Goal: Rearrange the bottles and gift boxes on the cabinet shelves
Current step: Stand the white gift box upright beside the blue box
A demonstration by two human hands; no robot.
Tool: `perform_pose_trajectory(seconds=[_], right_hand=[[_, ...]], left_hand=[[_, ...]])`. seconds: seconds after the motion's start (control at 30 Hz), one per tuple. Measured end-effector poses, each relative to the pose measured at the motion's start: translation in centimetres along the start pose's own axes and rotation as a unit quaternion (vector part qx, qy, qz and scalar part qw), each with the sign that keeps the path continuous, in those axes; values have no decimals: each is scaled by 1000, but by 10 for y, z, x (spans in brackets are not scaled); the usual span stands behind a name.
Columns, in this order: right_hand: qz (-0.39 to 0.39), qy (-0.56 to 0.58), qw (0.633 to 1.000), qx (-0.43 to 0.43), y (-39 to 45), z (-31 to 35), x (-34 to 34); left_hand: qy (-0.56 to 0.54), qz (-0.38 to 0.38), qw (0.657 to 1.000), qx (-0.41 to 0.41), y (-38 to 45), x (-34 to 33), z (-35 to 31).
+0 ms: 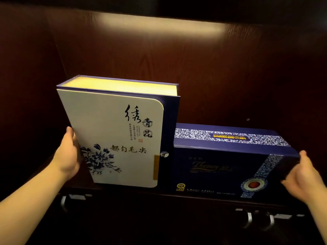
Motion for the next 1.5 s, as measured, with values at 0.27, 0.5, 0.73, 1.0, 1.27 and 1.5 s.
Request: perform_pose_trajectory(seconds=[0.27, 0.5, 0.73, 1.0, 1.27, 1.5], right_hand=[[-2, -26, 1000, -1, -1, -2, 0], [-13, -56, 998, -1, -4, -2, 0], [-9, -55, 998, 34, -5, -4, 0], [2, -41, 996, 76, -5, -10, -2], [85, -11, 995, 53, -2, -15, -8], [23, 39, 999, 27, 0, -15, -4]], left_hand=[[32, -11, 999, 2, -3, -3, -5], [29, -17, 999, -3, 0, 0, -3], [12, -3, 1000, -21, -2, -7, -6], [-16, 49, 998, -33, -3, -8, -9], [24, 29, 999, -23, -3, -5, -3], [57, -14, 998, -21, -2, 1, 8]])
Point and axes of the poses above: each hand's wrist, its own y-axis towards the middle knuckle, its own x-axis out of the back of the hand, z = x × y, the point moved 2 cm from there along y, towards the middle knuckle, and after that the axes turned 13 degrees about -x, right-handed, at the moved point
